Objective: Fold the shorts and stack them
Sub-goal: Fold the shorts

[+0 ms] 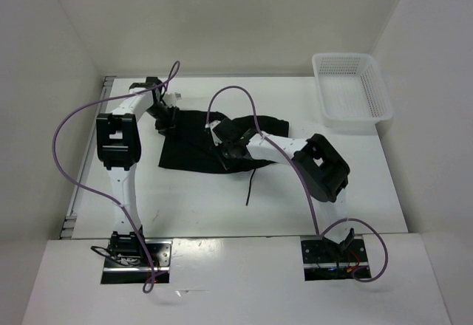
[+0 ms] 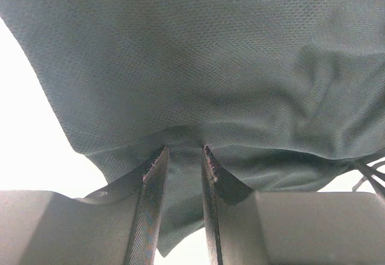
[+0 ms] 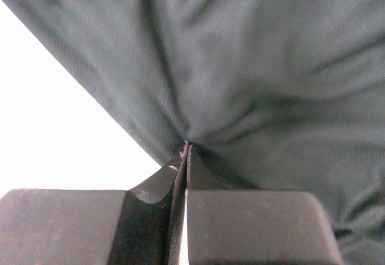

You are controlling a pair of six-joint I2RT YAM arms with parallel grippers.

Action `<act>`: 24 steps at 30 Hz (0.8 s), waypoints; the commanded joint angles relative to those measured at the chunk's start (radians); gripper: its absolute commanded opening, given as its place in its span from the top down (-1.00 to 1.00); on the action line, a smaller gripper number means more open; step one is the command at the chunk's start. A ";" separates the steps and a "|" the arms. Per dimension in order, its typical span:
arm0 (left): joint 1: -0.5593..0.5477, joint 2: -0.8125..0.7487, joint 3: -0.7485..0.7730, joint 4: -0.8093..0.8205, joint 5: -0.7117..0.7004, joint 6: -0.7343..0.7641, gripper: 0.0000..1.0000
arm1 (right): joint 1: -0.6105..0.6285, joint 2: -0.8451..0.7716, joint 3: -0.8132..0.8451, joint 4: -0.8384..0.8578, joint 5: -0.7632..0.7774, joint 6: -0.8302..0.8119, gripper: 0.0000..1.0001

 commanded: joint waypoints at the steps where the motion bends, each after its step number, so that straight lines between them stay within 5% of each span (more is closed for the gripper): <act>1: 0.023 0.036 -0.047 0.063 -0.091 0.031 0.26 | 0.009 -0.094 -0.037 -0.025 0.040 -0.025 0.99; 8: 0.023 -0.002 -0.080 0.063 -0.114 0.031 0.26 | 0.009 -0.182 -0.011 0.048 0.156 -0.034 0.84; 16: 0.044 -0.041 -0.139 0.072 -0.159 0.031 0.26 | -0.053 0.021 0.170 0.018 0.225 0.043 0.97; 24: 0.110 -0.059 -0.195 0.081 -0.120 0.031 0.24 | -0.073 -0.031 0.019 0.056 0.150 0.043 1.00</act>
